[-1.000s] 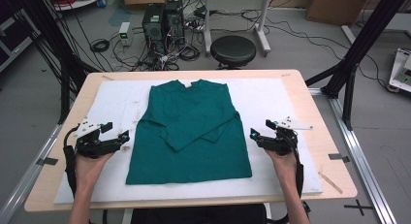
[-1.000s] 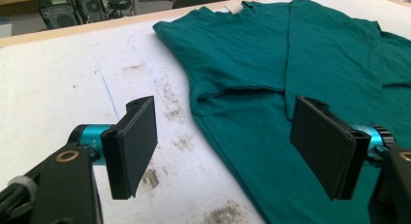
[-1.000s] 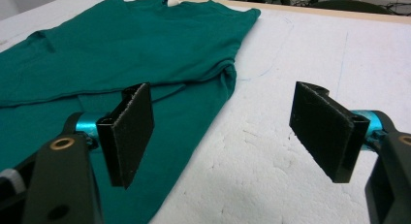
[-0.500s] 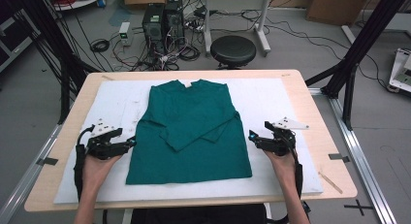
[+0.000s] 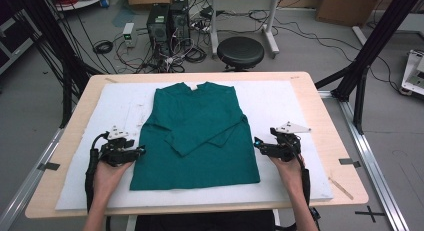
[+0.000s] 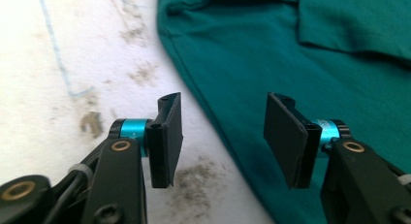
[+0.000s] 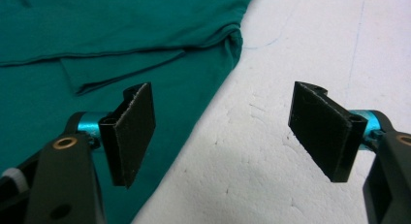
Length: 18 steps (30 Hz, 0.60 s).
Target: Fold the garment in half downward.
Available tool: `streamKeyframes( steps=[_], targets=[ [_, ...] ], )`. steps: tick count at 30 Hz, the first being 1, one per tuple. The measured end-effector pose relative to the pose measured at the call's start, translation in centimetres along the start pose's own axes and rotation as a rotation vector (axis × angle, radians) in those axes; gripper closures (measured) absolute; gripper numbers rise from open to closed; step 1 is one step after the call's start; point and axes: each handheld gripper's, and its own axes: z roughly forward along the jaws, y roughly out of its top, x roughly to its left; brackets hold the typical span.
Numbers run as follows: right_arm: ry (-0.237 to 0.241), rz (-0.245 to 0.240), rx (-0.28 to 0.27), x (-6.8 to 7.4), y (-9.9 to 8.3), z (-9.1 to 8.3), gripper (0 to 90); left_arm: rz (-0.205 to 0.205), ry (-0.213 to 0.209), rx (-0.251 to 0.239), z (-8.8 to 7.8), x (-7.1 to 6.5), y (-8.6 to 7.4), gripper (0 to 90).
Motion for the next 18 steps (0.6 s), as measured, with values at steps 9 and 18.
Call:
streamKeyframes(
  steps=[9,18],
  targets=[
    [-0.025,-0.021,0.062,0.3,-0.1,0.4,31.9,0.014,-0.012,0.005,0.4,-0.5,-0.1,52.1],
    [-0.018,-0.061,0.153,1.7,-0.1,2.1,35.8,0.054,-0.048,-0.007,0.4,-1.0,-0.3,71.7]
  ],
)
